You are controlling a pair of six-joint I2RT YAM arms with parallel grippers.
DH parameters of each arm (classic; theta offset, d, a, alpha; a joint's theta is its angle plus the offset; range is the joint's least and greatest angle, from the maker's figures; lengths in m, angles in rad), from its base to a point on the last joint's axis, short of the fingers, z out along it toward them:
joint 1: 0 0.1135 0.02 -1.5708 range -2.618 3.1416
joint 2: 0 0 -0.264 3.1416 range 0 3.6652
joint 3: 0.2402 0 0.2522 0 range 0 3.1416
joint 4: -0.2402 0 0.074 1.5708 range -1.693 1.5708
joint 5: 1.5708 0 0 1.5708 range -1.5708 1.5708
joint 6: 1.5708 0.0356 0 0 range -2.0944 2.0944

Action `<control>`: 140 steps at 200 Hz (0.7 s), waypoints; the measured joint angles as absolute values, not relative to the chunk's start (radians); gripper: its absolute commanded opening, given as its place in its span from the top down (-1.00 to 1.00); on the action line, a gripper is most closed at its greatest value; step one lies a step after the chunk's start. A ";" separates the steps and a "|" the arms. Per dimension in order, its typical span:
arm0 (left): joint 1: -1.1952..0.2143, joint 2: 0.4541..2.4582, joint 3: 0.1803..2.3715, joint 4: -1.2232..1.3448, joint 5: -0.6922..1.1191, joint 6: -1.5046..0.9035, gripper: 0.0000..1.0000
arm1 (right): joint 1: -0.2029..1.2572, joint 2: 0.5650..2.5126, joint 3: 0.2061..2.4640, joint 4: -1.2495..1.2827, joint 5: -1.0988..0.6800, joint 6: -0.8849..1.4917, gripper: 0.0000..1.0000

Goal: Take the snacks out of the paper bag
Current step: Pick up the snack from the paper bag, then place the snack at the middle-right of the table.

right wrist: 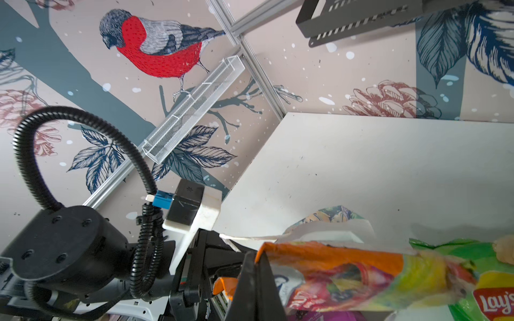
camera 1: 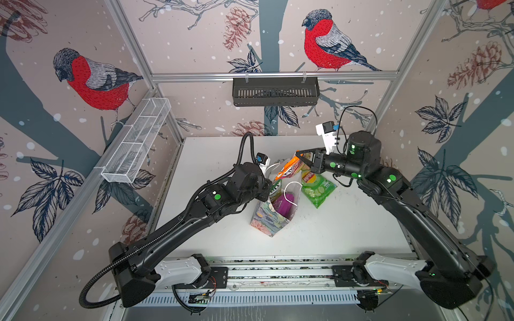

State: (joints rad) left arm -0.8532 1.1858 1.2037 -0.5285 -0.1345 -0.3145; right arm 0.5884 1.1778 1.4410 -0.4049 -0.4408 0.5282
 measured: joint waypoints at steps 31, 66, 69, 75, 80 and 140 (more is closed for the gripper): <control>-0.839 1.177 1.192 -0.526 -0.138 -0.315 1.00 | 0.533 1.141 1.439 -0.325 -0.479 0.546 1.00; -0.821 1.172 1.180 -0.512 -0.132 -0.315 1.00 | 0.448 1.103 1.433 -0.224 -0.519 0.547 1.00; -0.820 1.172 1.180 -0.513 -0.131 -0.315 1.00 | 0.439 1.100 1.432 -0.216 -0.520 0.547 1.00; -0.817 1.172 1.180 -0.512 -0.131 -0.315 1.00 | 0.422 1.096 1.431 -0.206 -0.523 0.548 1.00; -0.815 1.172 1.180 -0.511 -0.131 -0.315 1.00 | 0.408 1.093 1.431 -0.200 -0.524 0.548 1.00; -0.807 1.165 1.180 -0.506 -0.130 -0.314 1.00 | 0.205 1.088 1.483 -0.221 -0.485 0.525 1.00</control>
